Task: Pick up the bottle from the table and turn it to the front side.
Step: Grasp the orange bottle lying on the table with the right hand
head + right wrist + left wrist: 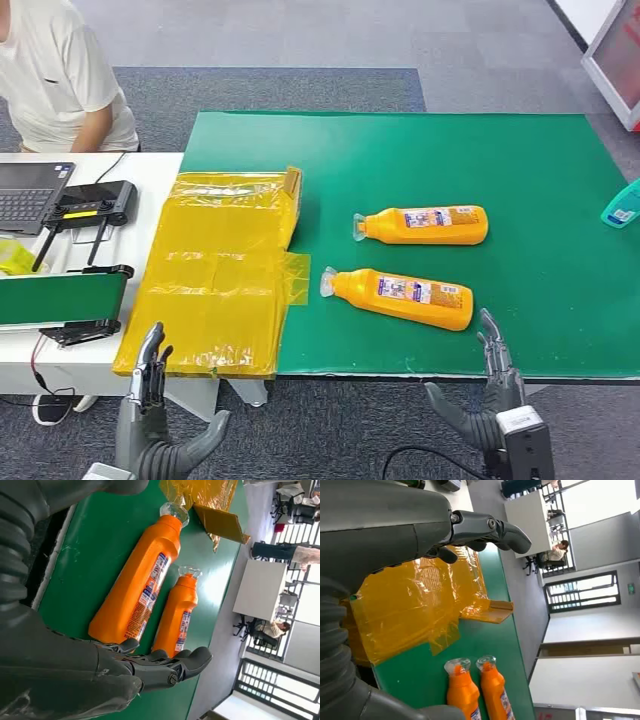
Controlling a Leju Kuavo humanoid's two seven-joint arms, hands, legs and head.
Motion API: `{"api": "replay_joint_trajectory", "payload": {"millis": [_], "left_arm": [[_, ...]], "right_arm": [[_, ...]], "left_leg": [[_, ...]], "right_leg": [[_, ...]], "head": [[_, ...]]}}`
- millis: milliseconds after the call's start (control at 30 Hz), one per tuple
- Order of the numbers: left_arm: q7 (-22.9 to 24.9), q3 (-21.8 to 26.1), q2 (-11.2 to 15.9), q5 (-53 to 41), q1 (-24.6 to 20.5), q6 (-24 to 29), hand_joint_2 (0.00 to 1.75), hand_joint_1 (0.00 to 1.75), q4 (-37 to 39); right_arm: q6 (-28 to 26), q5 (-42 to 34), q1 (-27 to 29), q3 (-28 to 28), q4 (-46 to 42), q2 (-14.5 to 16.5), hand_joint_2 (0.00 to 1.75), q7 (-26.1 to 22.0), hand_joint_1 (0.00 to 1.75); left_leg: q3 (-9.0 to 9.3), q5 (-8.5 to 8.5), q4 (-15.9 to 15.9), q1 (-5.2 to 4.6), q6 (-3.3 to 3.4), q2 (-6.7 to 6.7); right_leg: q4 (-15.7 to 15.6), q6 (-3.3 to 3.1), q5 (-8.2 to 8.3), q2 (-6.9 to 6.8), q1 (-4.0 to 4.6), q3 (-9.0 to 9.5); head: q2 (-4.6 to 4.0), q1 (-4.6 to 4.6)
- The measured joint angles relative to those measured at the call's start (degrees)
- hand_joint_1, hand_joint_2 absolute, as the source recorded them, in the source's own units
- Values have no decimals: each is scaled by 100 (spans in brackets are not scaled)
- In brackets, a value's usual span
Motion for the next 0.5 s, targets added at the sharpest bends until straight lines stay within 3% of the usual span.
{"api": "replay_joint_trajectory", "payload": {"millis": [300,500], "left_arm": [[-94,66,137,162,104,-215,175,0,-4],[-255,466,108,197,285,-838,175,0,-66]], "right_arm": [[-227,223,-22,112,2,107,175,45,0],[-670,254,-60,507,6,116,175,187,0]], "left_leg": [[0,0,0,0,-1,0],[1,-1,0,1,-3,0]], "right_leg": [[0,0,-2,0,1,2],[1,-3,-5,0,1,4]], "head": [[0,-2],[0,-2]]}}
